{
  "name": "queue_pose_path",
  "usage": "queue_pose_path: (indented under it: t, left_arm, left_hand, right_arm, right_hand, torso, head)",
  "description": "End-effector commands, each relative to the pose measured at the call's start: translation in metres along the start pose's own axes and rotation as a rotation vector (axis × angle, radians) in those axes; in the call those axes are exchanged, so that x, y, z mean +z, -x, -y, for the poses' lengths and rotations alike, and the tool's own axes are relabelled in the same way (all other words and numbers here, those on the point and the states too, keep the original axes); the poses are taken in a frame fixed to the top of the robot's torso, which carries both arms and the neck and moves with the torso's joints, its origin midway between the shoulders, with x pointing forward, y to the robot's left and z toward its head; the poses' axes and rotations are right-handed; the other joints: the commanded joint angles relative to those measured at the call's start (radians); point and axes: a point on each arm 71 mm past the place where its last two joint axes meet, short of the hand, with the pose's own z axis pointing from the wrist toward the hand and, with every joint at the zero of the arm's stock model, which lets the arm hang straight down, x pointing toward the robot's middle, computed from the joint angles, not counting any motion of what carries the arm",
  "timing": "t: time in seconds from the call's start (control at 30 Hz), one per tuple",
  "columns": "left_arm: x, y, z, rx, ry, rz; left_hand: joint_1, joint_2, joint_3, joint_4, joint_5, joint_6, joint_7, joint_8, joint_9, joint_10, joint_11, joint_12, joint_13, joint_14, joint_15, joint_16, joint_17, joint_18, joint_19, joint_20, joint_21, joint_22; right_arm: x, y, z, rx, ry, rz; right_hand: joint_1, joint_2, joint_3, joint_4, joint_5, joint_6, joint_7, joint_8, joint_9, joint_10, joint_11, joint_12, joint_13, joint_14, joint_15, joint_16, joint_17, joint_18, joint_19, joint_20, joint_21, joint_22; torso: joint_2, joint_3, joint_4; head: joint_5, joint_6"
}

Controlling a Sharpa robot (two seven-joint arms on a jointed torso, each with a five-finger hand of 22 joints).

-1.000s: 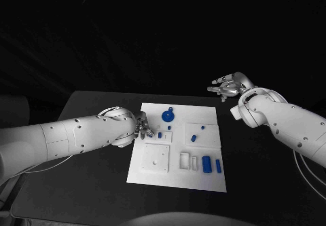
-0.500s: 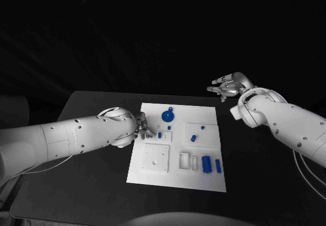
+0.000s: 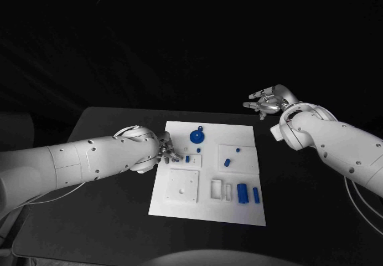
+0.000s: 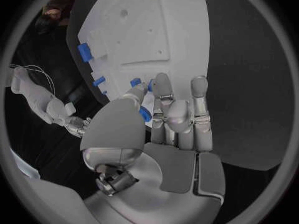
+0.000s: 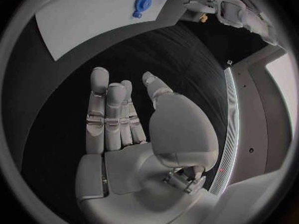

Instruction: Assemble the parts on the task board

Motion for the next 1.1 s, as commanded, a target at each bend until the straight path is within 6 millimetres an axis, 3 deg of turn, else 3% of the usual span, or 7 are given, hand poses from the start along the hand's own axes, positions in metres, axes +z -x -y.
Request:
queue_pose_path:
  t: [0.03,0.17,0.23,0.33,1.1]
  left_arm:
    - [0.0004,-0.0009,-0.0001,0.003,-0.002,-0.011]
    - [0.0003,-0.0002,-0.0012,0.000,-0.002,-0.006]
    - [0.0001,0.0000,-0.0016,-0.002,-0.003,-0.004]
    - [-0.0006,-0.0001,-0.0016,-0.004,-0.006,-0.003]
    - [-0.0071,0.0045,-0.0027,-0.024,-0.039,0.022]
  left_hand:
    - [0.003,-0.013,-0.004,0.013,-0.026,0.003,0.004,0.002,0.000,0.055,-0.005,0.001,0.001,0.000,-0.004,-0.002,-0.001,0.006,0.005,-0.001,-0.006,0.018]
    - [0.007,-0.023,-0.010,0.028,-0.072,0.007,0.004,0.003,0.001,0.055,-0.005,0.001,0.002,-0.001,-0.004,-0.002,-0.001,0.006,0.006,0.000,-0.007,0.018]
    - [-0.002,-0.039,-0.019,0.052,-0.149,0.013,0.005,0.003,0.003,0.055,-0.004,0.002,0.003,0.000,-0.003,-0.003,-0.002,0.006,0.006,0.000,-0.008,0.018]
    - [-0.003,-0.051,-0.021,0.072,-0.194,0.017,0.007,0.003,0.007,0.055,-0.004,0.002,0.003,0.000,-0.003,-0.003,-0.001,0.008,0.006,0.001,-0.009,0.018]
    - [-0.001,-0.061,-0.028,0.082,-0.217,0.015,0.008,0.002,0.010,0.055,-0.003,-0.002,0.003,-0.002,-0.003,-0.008,-0.008,0.011,0.007,0.004,-0.012,0.018]
  right_arm:
    - [-0.0001,-0.0010,-0.0009,-0.002,0.011,-0.011]
    - [-0.0001,-0.0010,-0.0006,-0.002,0.011,-0.010]
    - [-0.0002,-0.0011,-0.0004,-0.002,0.010,-0.010]
    - [-0.0004,-0.0012,-0.0002,-0.001,0.010,-0.011]
    - [-0.0012,-0.0028,0.0024,-0.001,0.006,-0.012]
  right_hand:
    - [-0.011,0.002,-0.003,0.001,0.003,-0.007,-0.002,0.000,0.001,-0.004,-0.002,0.000,-0.001,-0.003,-0.002,-0.005,-0.001,0.004,0.035,-0.006,-0.004,-0.001]
    - [-0.011,0.002,-0.003,0.001,0.003,-0.007,-0.002,0.000,0.001,-0.004,-0.002,0.000,-0.001,-0.003,-0.002,-0.005,-0.001,0.004,0.035,-0.006,-0.004,-0.001]
    - [-0.011,0.002,-0.003,0.001,0.003,-0.007,-0.002,0.000,0.001,-0.004,-0.002,0.000,-0.001,-0.003,-0.002,-0.005,-0.001,0.004,0.035,-0.006,-0.004,-0.001]
    - [-0.012,0.002,-0.003,0.003,0.004,-0.010,-0.002,0.000,0.001,-0.004,-0.002,0.000,-0.001,-0.003,-0.002,-0.005,-0.001,0.004,0.035,-0.006,-0.004,-0.001]
    - [-0.013,0.002,-0.003,0.004,0.004,-0.009,-0.002,0.000,0.001,-0.004,-0.002,0.000,-0.002,-0.003,-0.002,-0.005,-0.001,0.004,0.035,-0.006,-0.004,-0.002]
  torso:
    - [0.000,-0.0002,-0.0002]
    - [0.001,-0.0004,-0.0003]
    - [0.001,-0.0008,-0.0001]
    - [0.000,-0.0009,0.0000]
    - [0.000,0.0003,0.0003]
  head:
    - [0.000,-0.001]
    - [-0.001,0.000]
    - [-0.002,0.000]
    - [-0.002,0.001]
    - [0.002,0.000]
